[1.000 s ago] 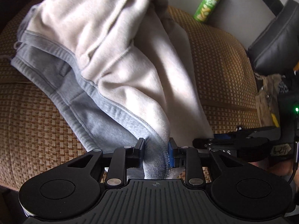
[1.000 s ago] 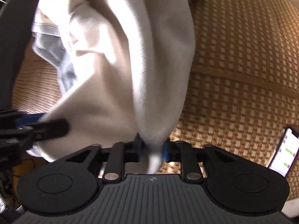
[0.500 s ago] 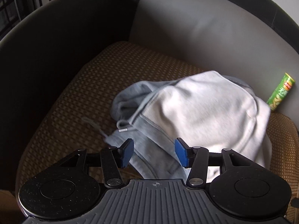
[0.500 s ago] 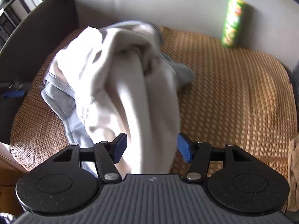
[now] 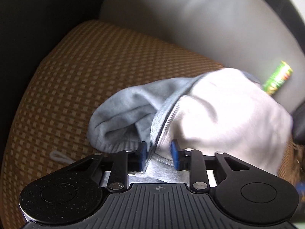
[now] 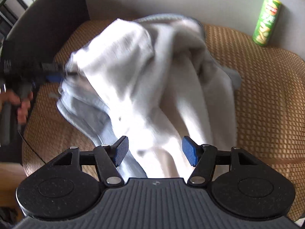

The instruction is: Fold clothes

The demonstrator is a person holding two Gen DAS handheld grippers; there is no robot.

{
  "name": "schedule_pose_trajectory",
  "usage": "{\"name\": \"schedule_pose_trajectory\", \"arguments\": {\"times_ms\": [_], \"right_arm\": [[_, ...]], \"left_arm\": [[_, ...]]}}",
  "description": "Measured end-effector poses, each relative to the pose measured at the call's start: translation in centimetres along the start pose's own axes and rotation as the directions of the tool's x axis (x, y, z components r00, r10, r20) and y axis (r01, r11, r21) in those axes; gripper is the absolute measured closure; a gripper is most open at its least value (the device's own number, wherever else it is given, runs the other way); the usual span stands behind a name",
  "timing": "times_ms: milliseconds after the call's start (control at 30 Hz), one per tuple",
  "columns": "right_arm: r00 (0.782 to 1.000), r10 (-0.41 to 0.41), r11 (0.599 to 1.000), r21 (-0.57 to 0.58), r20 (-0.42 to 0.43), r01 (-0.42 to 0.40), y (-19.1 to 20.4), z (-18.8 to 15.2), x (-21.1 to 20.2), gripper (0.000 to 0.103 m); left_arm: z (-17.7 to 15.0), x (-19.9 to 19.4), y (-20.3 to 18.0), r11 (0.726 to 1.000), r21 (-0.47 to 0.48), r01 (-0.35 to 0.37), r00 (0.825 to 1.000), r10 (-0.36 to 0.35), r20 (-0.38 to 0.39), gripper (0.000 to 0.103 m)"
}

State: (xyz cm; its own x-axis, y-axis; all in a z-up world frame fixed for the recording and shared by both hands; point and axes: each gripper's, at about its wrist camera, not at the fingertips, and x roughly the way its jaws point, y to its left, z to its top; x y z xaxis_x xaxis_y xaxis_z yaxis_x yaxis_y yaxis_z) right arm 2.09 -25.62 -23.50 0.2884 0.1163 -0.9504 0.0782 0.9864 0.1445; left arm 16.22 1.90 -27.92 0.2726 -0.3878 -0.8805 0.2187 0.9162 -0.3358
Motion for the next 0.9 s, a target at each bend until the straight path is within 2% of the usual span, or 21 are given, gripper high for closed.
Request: {"name": "schedule_pose_trajectory", "arguments": {"times_ms": [167, 333, 433, 500, 533, 567, 600, 633, 667, 767, 833, 867, 900], "right_arm": [[0.995, 0.073, 0.994, 0.072, 0.061, -0.077, 1.7, 5.7, -0.4, 0.036], [0.99, 0.124, 0.992, 0.026, 0.069, -0.126, 5.7, 10.4, 0.8, 0.033], [0.997, 0.074, 0.997, -0.017, 0.024, -0.073, 7.8, 11.8, 2.3, 0.032], [1.0, 0.004, 0.999, -0.046, -0.026, -0.005, 8.7, 12.1, 3.5, 0.03], [0.998, -0.039, 0.997, -0.071, -0.053, 0.035, 8.9, 12.2, 4.3, 0.029], [0.995, -0.075, 0.993, -0.096, -0.067, 0.068, 8.8, 12.0, 4.9, 0.03], [0.992, -0.103, 0.989, -0.117, -0.073, 0.095, 8.7, 11.7, 5.4, 0.035], [0.991, -0.106, 0.988, -0.117, -0.078, 0.097, 8.2, 11.4, 5.6, 0.08], [0.993, -0.089, 0.992, -0.102, -0.083, 0.081, 7.5, 11.0, 5.5, 0.096], [0.998, -0.036, 0.999, -0.019, -0.044, 0.035, 4.5, 10.0, 3.3, 0.096], [0.999, -0.036, 0.999, -0.019, 0.001, 0.036, 2.6, 9.0, 0.8, 0.096], [0.999, -0.035, 0.999, -0.013, 0.021, 0.035, 1.5, 8.5, -0.5, 0.096], [0.999, -0.032, 0.999, -0.002, 0.04, 0.032, 0.2, 7.8, -1.9, 0.096]], "left_arm": [[-1.9, -4.6, -2.3, 0.989, 0.114, 0.092, 0.993, -0.1, 0.067, 0.087], [-4.0, -7.0, -5.7, 0.949, 0.23, 0.217, 0.971, -0.234, 0.046, 0.088], [-5.5, -7.7, -8.1, 0.914, 0.282, 0.29, 0.952, -0.306, 0.013, 0.092], [-6.2, -7.8, -9.2, 0.896, 0.289, 0.337, 0.937, -0.35, -0.005, 0.102], [-6.6, -7.8, -9.7, 0.886, 0.29, 0.362, 0.927, -0.375, -0.014, 0.102], [-6.9, -7.9, -10.2, 0.883, 0.298, 0.363, 0.927, -0.375, -0.02, 0.102], [-7.1, -8.0, -10.6, 0.882, 0.307, 0.357, 0.929, -0.368, -0.023, 0.102], [-7.2, -8.0, -10.9, 0.882, 0.315, 0.352, 0.932, -0.362, -0.027, 0.102], [-7.3, -8.1, -11.3, 0.881, 0.323, 0.346, 0.934, -0.356, -0.031, 0.103], [-7.3, -9.3, -11.0, 0.909, 0.289, 0.3, 0.949, -0.315, 0.005, 0.079], [-7.0, -10.3, -10.4, 0.933, 0.235, 0.272, 0.955, -0.291, 0.049, 0.078], [-6.7, -10.8, -10.1, 0.945, 0.202, 0.258, 0.958, -0.277, 0.07, 0.073], [-6.5, -11.2, -9.8, 0.955, 0.168, 0.244, 0.961, -0.261, 0.091, 0.06]]}}
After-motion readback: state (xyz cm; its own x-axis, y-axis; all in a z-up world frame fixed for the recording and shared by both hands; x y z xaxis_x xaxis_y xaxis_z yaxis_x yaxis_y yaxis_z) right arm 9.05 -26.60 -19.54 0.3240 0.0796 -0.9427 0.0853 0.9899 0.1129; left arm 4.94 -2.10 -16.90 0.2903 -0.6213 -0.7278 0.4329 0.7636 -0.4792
